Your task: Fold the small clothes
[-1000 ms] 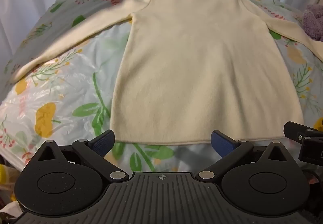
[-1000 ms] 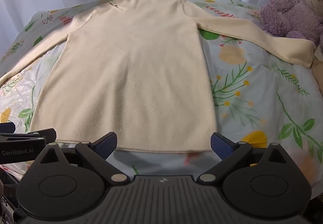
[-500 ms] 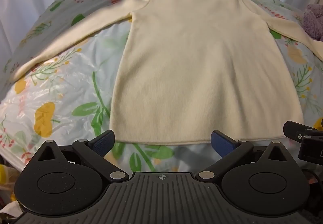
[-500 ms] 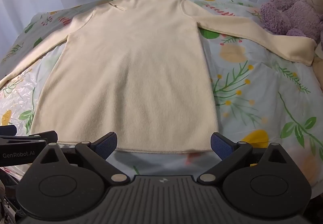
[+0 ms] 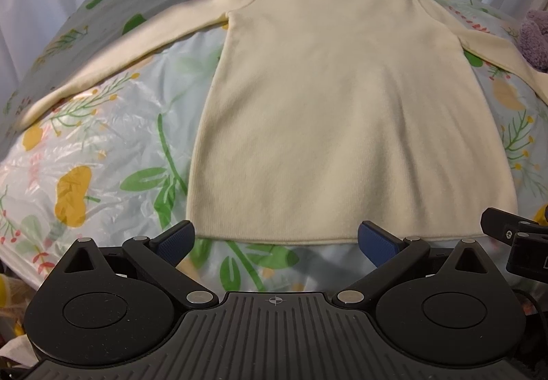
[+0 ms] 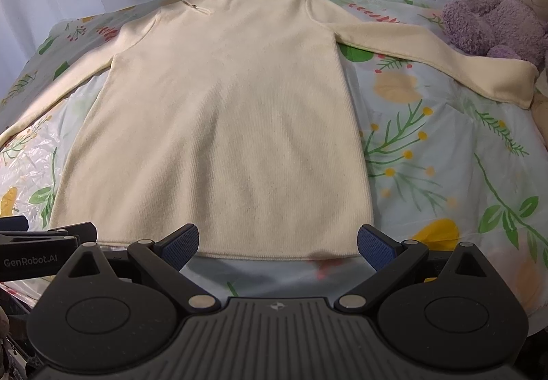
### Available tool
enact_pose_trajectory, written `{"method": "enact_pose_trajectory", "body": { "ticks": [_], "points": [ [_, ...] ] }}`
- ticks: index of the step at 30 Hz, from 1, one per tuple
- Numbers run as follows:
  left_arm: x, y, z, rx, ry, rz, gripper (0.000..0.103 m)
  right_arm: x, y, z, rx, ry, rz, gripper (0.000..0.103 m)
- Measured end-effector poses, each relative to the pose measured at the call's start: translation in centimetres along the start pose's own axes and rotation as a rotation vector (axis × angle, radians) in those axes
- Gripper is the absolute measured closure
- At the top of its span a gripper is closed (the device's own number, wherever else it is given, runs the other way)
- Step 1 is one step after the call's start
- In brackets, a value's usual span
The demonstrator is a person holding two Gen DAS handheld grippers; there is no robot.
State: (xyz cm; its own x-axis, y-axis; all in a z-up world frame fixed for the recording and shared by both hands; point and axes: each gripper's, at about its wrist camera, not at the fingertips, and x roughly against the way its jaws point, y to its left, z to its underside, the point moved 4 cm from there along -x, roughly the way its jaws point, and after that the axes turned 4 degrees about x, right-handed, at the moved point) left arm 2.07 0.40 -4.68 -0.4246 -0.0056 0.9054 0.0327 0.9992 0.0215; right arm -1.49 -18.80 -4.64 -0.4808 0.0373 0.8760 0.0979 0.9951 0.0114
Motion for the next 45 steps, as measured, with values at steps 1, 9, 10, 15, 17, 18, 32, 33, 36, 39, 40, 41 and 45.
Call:
{"method": "enact_pose_trajectory", "body": {
  "ticks": [1, 9, 10, 15, 17, 18, 32, 33, 36, 39, 40, 41, 45],
  "points": [
    [-0.01, 0.01, 0.02, 0.000, 0.000, -0.001, 0.000, -0.04, 0.04, 0.01, 0.001, 0.001, -0.001, 0.004],
    [-0.11, -0.10, -0.16, 0.003, 0.005, 0.000, 0.000, -0.22, 0.07, -0.11, 0.006, 0.005, -0.006, 0.004],
    [-0.13, -0.13, -0.15, 0.003, 0.006, -0.001, 0.000, -0.26, 0.13, -0.12, 0.007, 0.006, -0.006, 0.004],
    [-0.16, -0.10, -0.27, 0.005, 0.009, 0.001, 0.000, -0.34, 0.28, -0.03, 0.012, 0.010, -0.013, 0.004],
    [-0.20, -0.15, -0.27, 0.005, 0.011, 0.002, 0.000, -0.29, 0.37, 0.03, 0.014, 0.007, -0.013, 0.004],
    [-0.22, -0.18, -0.26, 0.005, 0.012, 0.002, 0.000, -0.26, 0.41, 0.06, 0.015, 0.006, -0.013, 0.004],
    [-0.62, -0.19, -0.37, 0.005, 0.016, 0.009, 0.000, -0.34, 0.38, -0.10, 0.009, 0.012, -0.014, 0.004],
    [-0.64, -0.18, -0.39, 0.006, 0.018, 0.009, 0.000, -0.35, 0.40, -0.08, 0.009, 0.013, -0.014, 0.004],
    [-0.70, -0.18, -0.42, 0.009, 0.021, 0.009, 0.000, -0.46, 0.31, -0.20, 0.009, 0.016, -0.019, 0.004],
    [-0.72, -0.22, -0.41, 0.009, 0.022, 0.009, 0.000, -0.55, 0.33, -0.26, 0.012, 0.017, -0.021, 0.004],
    [-0.73, -0.22, -0.42, 0.009, 0.023, 0.009, 0.000, -0.59, 0.29, -0.29, 0.013, 0.016, -0.021, 0.004],
    [-0.75, -0.25, -0.44, 0.010, 0.023, 0.009, 0.000, -0.61, 0.29, -0.30, 0.014, 0.016, -0.022, 0.004],
    [-0.85, -0.29, -0.49, 0.015, 0.026, 0.011, 0.000, -0.78, 0.32, -0.37, 0.014, 0.020, -0.025, 0.004]
  ]
}}
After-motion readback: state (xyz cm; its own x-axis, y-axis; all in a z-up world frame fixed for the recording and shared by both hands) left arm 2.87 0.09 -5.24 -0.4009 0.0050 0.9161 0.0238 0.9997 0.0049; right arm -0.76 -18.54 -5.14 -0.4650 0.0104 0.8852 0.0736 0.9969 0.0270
